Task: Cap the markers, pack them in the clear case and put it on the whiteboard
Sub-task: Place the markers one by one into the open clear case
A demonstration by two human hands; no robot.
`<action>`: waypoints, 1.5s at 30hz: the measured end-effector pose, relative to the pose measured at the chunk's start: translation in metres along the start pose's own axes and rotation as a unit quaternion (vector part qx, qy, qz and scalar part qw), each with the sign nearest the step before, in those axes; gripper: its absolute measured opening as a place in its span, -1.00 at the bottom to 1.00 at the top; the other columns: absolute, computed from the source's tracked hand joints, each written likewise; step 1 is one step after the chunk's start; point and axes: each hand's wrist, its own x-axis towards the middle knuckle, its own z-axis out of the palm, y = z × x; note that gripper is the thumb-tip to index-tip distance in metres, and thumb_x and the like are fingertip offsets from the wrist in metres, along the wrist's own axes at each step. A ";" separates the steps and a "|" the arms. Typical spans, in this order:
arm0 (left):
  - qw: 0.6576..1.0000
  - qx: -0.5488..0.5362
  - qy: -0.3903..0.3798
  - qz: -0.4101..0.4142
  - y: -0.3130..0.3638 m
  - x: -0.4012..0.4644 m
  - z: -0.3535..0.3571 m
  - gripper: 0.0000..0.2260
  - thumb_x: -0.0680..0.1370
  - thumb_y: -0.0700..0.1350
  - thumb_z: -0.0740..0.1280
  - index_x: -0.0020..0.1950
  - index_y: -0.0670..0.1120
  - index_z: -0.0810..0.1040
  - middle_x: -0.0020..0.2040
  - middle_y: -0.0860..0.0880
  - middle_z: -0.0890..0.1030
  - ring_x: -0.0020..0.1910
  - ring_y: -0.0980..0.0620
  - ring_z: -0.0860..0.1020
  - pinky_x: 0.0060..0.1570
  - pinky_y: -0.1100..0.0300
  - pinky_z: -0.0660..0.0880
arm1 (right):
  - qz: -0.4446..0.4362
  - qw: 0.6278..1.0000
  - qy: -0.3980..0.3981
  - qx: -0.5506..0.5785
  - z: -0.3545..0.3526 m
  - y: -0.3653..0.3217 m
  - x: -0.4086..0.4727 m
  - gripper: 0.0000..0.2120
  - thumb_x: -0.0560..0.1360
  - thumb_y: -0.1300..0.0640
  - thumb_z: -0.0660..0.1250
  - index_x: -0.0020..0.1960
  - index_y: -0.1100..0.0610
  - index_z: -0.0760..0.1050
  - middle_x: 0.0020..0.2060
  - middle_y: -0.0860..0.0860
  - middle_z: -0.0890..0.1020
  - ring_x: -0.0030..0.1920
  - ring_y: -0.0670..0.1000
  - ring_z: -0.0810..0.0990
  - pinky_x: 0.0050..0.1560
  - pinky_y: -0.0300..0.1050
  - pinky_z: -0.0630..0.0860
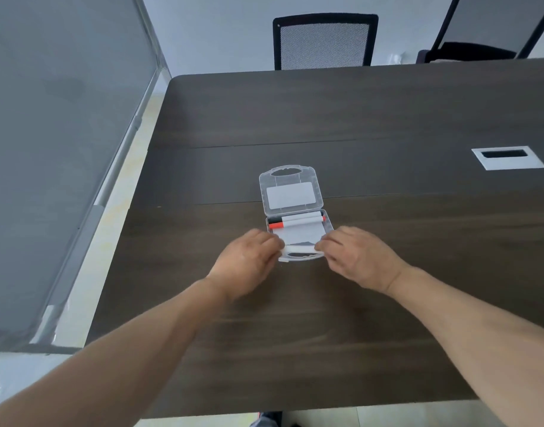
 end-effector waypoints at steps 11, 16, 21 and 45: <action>0.998 -0.001 -0.043 -0.056 -0.051 0.050 0.032 -0.88 0.53 -0.09 0.26 -0.10 -0.11 0.54 -0.16 -0.05 0.62 -0.21 -0.11 0.50 -0.32 0.05 0.53 | 0.054 0.997 -0.046 -0.004 0.026 0.059 0.053 -0.83 0.38 0.27 0.41 -0.03 0.13 0.61 -0.17 0.06 0.68 -0.23 0.13 0.57 -0.22 0.07 0.56; 0.996 -0.011 -0.056 -0.062 -0.058 0.052 0.044 -0.94 0.51 -0.14 0.33 -0.10 -0.11 0.54 -0.15 -0.05 0.62 -0.21 -0.11 0.48 -0.31 0.04 0.52 | 0.059 0.996 -0.069 -0.003 0.037 0.064 0.055 -0.84 0.42 0.23 0.40 0.00 0.11 0.62 -0.13 0.04 0.69 -0.19 0.09 0.57 -0.19 0.03 0.57; 0.996 -0.028 -0.069 -0.059 -0.061 0.052 0.049 -0.96 0.51 -0.16 0.34 -0.10 -0.12 0.54 -0.16 -0.07 0.60 -0.21 -0.12 0.49 -0.28 0.07 0.49 | 0.054 0.996 -0.069 -0.002 0.044 0.066 0.054 -0.84 0.42 0.25 0.40 -0.01 0.12 0.61 -0.16 0.04 0.68 -0.20 0.10 0.56 -0.21 0.01 0.55; 0.997 -0.001 -0.061 -0.040 -0.057 0.046 0.049 -0.91 0.45 -0.24 0.41 -0.24 -0.15 0.54 -0.22 -0.09 0.59 -0.28 -0.11 0.49 -0.43 0.10 0.49 | 0.059 0.995 -0.067 0.038 0.051 0.063 0.050 -0.81 0.38 0.31 0.46 -0.03 0.17 0.62 -0.12 0.07 0.66 -0.18 0.09 0.56 -0.20 -0.08 0.55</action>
